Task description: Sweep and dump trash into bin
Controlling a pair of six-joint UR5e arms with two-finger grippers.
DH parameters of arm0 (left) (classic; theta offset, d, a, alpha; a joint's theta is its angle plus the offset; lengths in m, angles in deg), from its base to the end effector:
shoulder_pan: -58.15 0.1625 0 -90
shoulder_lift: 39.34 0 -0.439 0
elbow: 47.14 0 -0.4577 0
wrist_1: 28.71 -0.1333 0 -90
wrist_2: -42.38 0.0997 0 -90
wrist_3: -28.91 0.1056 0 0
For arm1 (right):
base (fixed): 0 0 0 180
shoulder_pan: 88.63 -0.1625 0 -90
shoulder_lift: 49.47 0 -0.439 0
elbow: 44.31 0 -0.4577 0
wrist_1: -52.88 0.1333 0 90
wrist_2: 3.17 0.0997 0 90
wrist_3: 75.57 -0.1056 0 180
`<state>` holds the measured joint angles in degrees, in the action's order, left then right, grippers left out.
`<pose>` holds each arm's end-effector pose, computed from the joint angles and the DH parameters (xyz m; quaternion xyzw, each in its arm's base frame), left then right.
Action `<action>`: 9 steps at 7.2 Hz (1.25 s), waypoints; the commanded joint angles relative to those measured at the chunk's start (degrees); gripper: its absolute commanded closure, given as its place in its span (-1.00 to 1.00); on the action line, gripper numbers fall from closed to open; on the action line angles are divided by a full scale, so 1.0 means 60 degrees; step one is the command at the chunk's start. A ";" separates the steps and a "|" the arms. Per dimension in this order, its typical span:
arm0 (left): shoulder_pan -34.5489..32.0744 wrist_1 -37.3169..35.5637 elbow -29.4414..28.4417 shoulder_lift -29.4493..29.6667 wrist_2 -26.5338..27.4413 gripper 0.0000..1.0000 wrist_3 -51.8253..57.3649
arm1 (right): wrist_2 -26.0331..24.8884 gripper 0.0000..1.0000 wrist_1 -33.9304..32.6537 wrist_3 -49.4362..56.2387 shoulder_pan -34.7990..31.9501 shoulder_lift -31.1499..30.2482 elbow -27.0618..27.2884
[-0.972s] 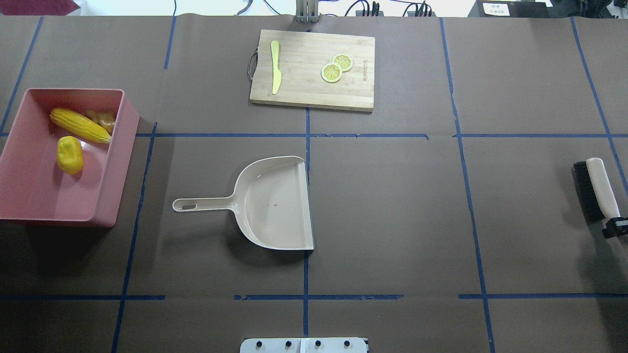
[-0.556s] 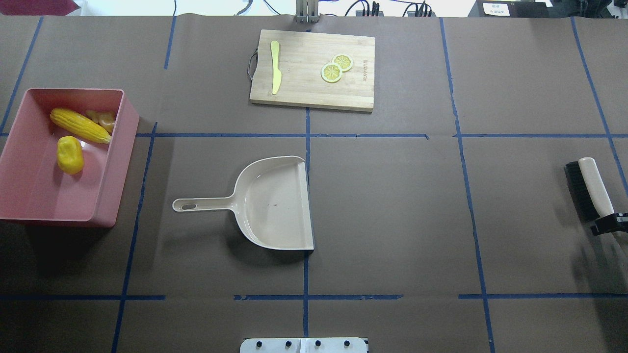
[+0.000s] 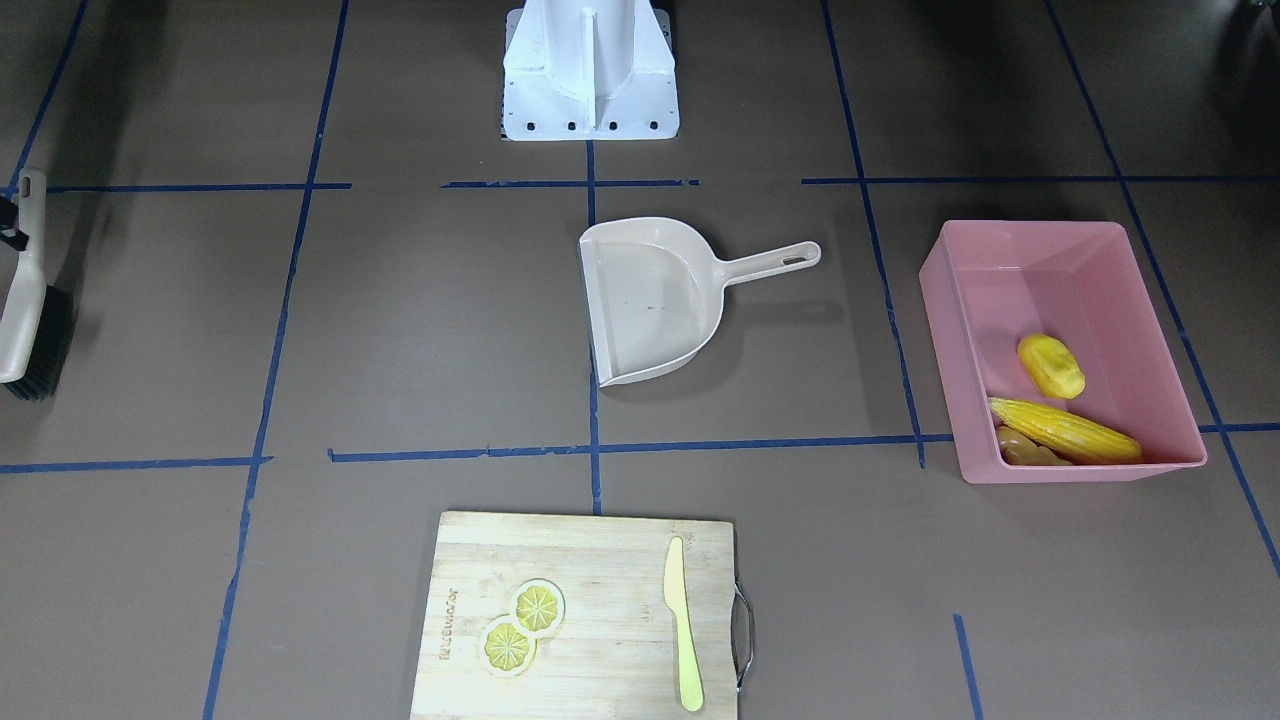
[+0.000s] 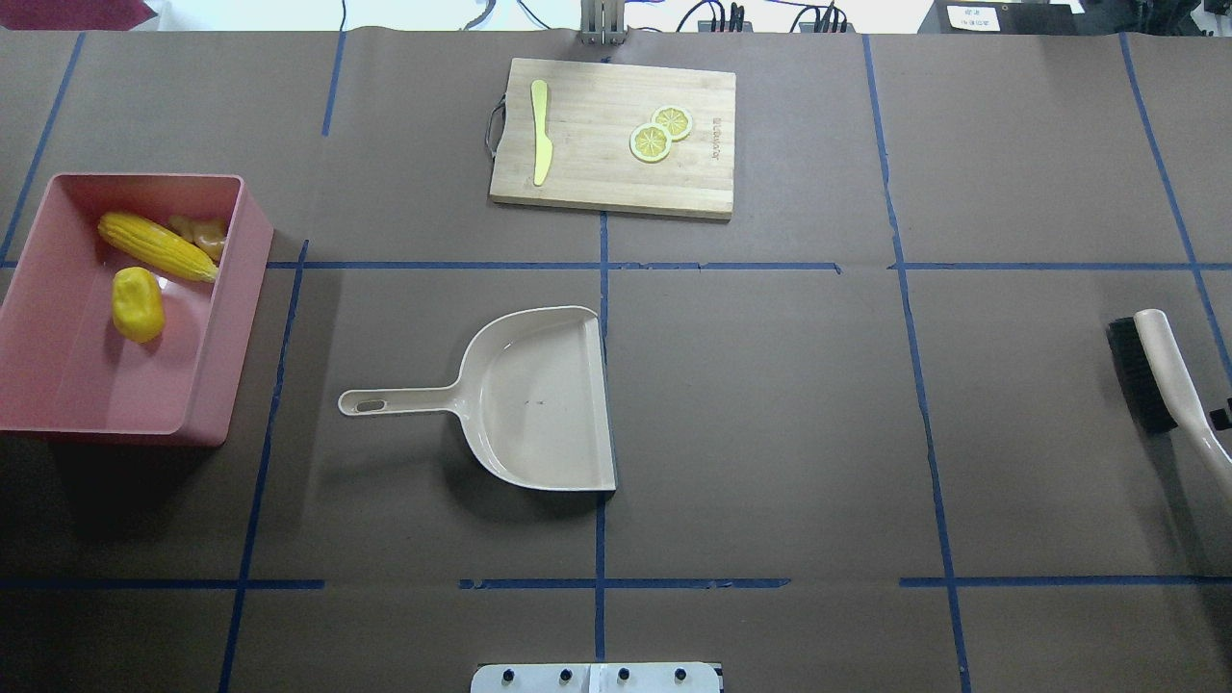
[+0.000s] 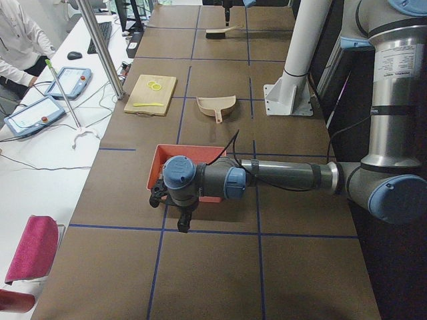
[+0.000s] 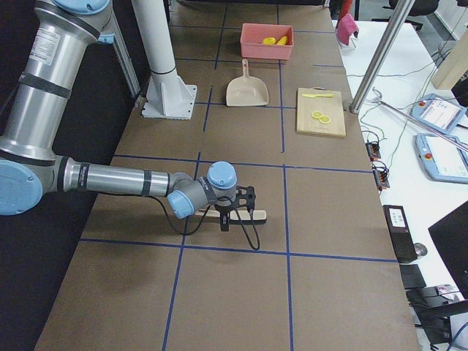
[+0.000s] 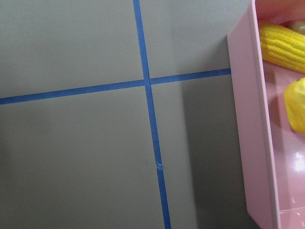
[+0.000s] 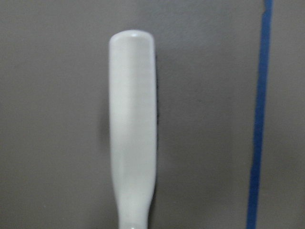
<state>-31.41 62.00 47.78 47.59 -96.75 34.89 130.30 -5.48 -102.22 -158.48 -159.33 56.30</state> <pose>-0.0493 -0.5370 0.6507 0.0404 0.4142 0.0602 0.9073 -0.0891 -0.4189 0.6818 0.0212 -0.4050 -0.0201 0.9138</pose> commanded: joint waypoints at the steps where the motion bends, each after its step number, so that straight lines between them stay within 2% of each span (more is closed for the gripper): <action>1: 0.0000 -0.0001 0.0000 0.0000 0.0000 -1.00 0.0014 | 0.0152 -1.00 -0.2142 0.2555 -0.1638 0.0393 0.0034; 3: 0.0000 -0.0001 -0.0015 -0.0015 0.0014 -1.00 0.0029 | 0.0137 -1.00 -0.4368 0.4375 -0.2840 0.1241 0.0020; 4: 0.0000 -0.0016 -0.0029 -0.0029 0.0014 -1.00 0.0058 | 0.0123 -1.00 -0.5061 0.4672 -0.3092 0.1536 0.0049; 6: -0.0015 -0.0088 -0.0029 -0.0176 0.0058 -1.00 -0.0029 | -0.0168 -1.00 -0.5331 0.4807 -0.3226 0.1874 -0.0038; 9: 0.0000 -0.0221 -0.0131 -0.0191 0.0073 -1.00 -0.0059 | -0.0156 -1.00 -0.5244 0.4617 -0.3212 0.1861 -0.0053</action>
<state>-31.48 60.99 47.33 46.43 -96.33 34.63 129.40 -37.05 -74.15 -177.74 -148.20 56.16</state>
